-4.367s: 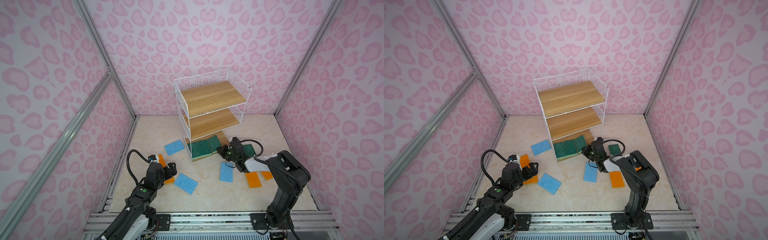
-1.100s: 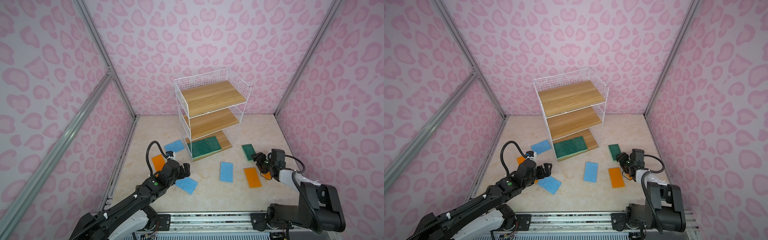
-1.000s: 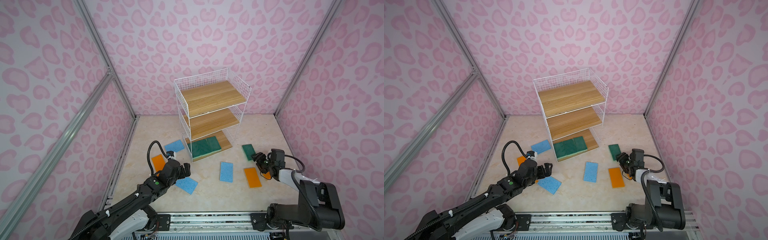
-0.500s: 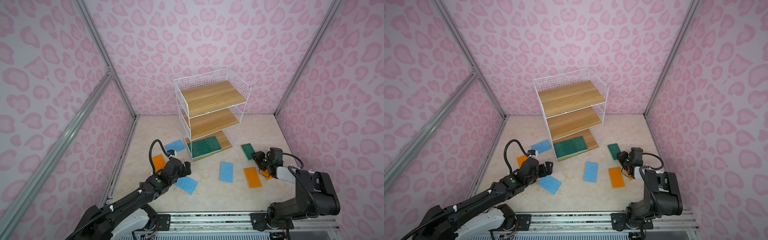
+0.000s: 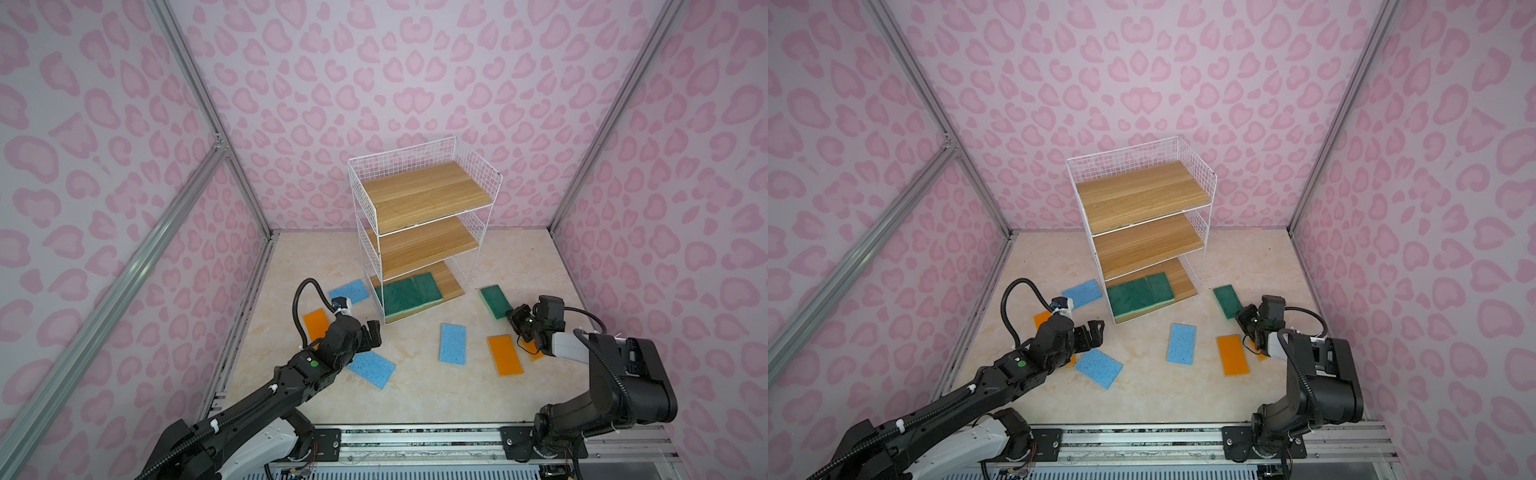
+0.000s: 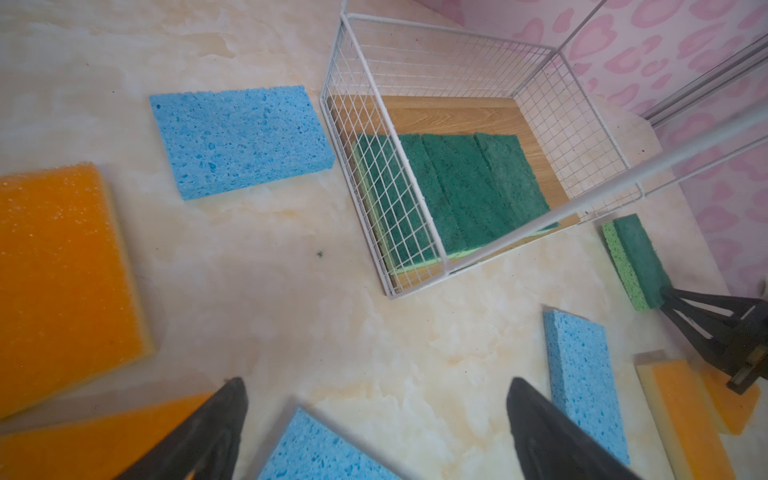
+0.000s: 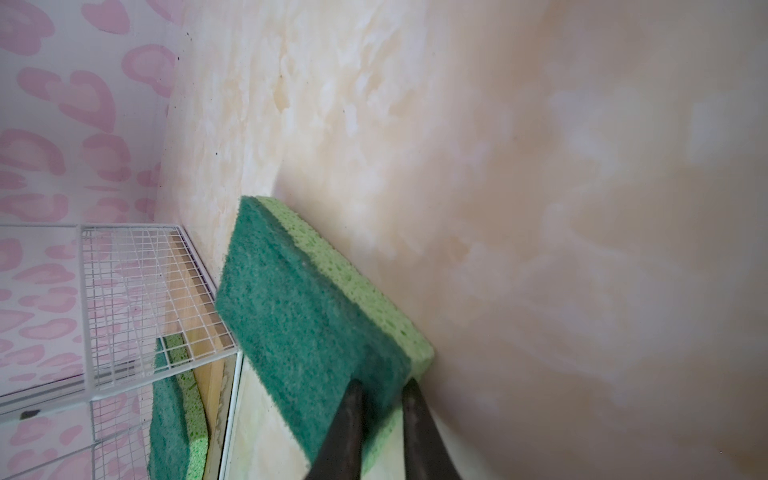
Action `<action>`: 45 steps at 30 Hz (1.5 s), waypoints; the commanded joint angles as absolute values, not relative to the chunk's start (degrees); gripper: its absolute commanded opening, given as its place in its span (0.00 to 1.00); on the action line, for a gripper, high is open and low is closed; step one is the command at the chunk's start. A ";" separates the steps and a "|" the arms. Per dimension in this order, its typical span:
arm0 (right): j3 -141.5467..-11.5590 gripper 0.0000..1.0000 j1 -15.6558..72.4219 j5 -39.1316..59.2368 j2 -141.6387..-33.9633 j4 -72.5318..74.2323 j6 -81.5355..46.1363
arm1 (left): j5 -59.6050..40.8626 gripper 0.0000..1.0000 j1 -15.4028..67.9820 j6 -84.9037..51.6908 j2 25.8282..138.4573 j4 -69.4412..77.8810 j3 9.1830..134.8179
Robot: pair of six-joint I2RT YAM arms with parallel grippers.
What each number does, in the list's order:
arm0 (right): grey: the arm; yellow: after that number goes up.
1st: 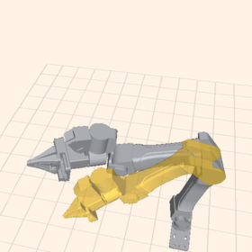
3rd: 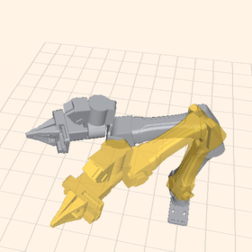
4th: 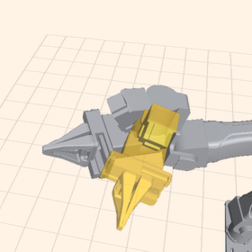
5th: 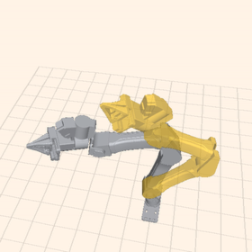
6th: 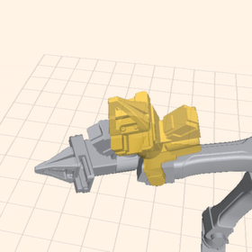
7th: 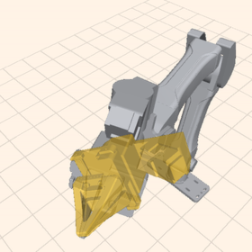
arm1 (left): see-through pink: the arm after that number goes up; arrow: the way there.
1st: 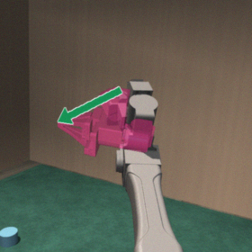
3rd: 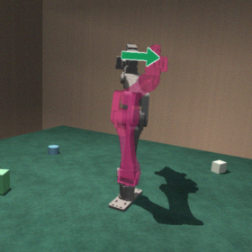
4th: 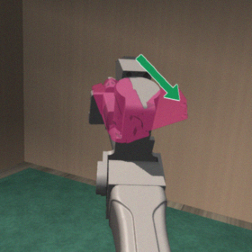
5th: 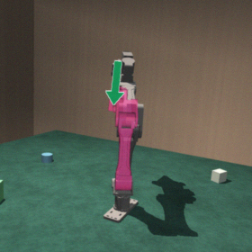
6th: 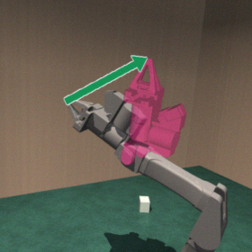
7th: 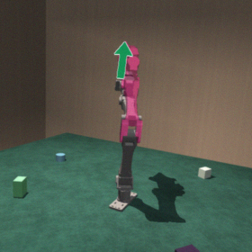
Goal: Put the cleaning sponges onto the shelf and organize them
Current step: 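Lower the right gripper onto the green sponge on the table and grasp it, then lift the green sponge with the right gripper and carry it toward the shelf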
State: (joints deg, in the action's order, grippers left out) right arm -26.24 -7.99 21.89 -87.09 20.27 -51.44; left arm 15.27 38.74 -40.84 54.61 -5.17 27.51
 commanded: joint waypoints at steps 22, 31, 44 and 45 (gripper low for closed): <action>-26.26 0.00 -5.28 21.43 -71.08 7.47 -48.45 | 17.68 0.98 37.53 -41.91 45.44 -12.79 26.08; -26.61 0.00 0.28 20.75 -62.96 -0.63 -46.98 | 15.91 0.98 36.39 -43.37 45.48 -10.99 24.58; -23.52 0.00 14.78 13.88 -61.33 7.01 -57.52 | 16.00 0.98 36.20 -46.06 41.56 -10.77 20.22; -23.70 0.00 15.50 13.05 -61.45 7.54 -58.17 | 16.00 0.98 36.21 -46.06 41.12 -10.87 19.91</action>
State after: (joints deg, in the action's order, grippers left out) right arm -23.83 14.31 16.29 -61.19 3.90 -54.98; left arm 15.99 36.34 -45.23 41.93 -11.92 20.43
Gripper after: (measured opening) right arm 0.049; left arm 0.977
